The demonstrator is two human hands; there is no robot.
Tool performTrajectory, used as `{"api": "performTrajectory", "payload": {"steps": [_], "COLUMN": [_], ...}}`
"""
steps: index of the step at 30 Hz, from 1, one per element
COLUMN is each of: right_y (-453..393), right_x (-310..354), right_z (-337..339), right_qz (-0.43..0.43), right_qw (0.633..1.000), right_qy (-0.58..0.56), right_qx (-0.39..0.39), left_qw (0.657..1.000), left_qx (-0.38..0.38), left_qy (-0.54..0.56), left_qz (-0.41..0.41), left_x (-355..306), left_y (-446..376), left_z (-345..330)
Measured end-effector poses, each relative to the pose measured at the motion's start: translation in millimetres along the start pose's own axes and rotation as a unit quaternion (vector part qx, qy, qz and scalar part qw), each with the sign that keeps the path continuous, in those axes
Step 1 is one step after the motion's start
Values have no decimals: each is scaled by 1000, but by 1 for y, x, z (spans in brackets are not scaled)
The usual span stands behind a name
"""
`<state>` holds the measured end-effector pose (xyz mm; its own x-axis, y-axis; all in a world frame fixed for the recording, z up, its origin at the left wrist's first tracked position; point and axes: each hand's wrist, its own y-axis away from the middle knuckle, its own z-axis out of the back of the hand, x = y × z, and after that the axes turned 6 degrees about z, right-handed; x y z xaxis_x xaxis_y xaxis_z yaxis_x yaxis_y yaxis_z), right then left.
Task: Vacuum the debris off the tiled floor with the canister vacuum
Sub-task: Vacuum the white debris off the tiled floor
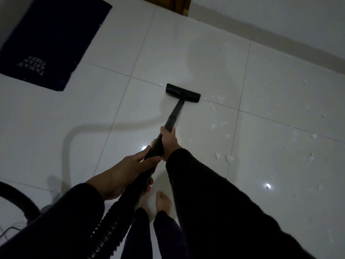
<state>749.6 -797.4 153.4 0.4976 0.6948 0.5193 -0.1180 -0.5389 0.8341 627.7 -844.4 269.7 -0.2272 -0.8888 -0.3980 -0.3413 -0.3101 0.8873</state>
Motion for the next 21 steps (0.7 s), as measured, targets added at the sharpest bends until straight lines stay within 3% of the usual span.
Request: {"api": "performTrajectory", "payload": {"steps": [21], "right_y": [82], "right_x": [-122], "right_z": [6], "right_qz": [-7], "right_qw": [999], "right_qy": [2], "right_qx": [-34], "left_qw": [999], "left_qx": [12], "left_qy": [-29], "left_qz": [26], "left_x": [126], "left_y": [59], "left_z": [17]}}
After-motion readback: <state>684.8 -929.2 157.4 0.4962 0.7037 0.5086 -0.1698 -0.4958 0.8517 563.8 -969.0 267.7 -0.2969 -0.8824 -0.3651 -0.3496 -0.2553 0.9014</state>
